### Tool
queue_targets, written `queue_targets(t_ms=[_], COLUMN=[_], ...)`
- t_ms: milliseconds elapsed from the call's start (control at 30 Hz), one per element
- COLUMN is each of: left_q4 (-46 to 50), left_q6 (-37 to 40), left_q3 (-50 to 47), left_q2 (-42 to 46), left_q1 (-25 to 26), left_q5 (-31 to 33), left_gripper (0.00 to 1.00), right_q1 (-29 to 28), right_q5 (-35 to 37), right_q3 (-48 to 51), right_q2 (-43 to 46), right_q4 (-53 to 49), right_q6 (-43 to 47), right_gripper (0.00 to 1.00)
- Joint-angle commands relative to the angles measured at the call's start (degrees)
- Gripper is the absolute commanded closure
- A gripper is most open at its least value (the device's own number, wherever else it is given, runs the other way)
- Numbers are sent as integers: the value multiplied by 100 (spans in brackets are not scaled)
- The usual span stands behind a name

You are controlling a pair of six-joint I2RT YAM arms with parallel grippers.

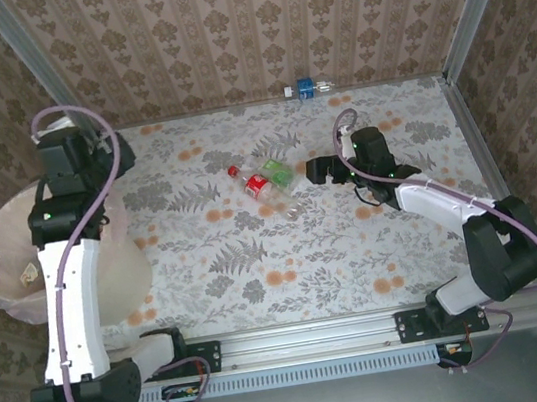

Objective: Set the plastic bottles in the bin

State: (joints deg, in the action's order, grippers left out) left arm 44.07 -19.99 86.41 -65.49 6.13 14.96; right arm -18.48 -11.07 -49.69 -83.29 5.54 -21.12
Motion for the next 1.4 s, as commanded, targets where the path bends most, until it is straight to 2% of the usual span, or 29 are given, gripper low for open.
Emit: queue_targets(t_ms=[0,167,333,433,600,767,867,967,1100,1233,1367], left_q4=[-785,-1390,-1406,-1606,-1647,-1681,-1689,-1724,-1815,-2221,-2555], left_q6=[-166,-318,-438,-588,-777,-900,-919,-924,-1082,-1441,-1728], left_q3=[-335,-555,-634,-969,-1387,-1617,-1654,-1700,-1864,-2239,-2425], left_q2=[-35,-435,-763,-720,-700,-771,-823,-878,-1003,-1208,-1532], left_q1=[497,1101,1363,1373,1364,1345,1339,1336,1329,1328,1337], left_q5=[-280,-935,-1253,-1416,-1325,-1304,-1312,-1347,-1382,-1647,-1992], left_gripper=[0,0,0,0,0,0,0,0,0,0,0], right_q1=[-15,-26,-68,-185,-362,-578,-712,-788,-849,-942,-1008], right_q5=[-192,-298,-423,-318,-167,-231,-30,387,568,315,831], right_q3=[-233,-315,-813,-1167,-1773,-2449,-2887,-3270,-3782,-4361,-4857], right_q2=[-112,-281,-654,-954,-1576,-2337,-2730,-3090,-3540,-4052,-4449], right_q4=[-263,-375,-1045,-1391,-1578,-1709,-1879,-1989,-2120,-2435,-2911], right_q6=[91,149,305,494,644,845,972,783,573,726,692], right_gripper=[0,0,0,0,0,0,1,3,5,5,6])
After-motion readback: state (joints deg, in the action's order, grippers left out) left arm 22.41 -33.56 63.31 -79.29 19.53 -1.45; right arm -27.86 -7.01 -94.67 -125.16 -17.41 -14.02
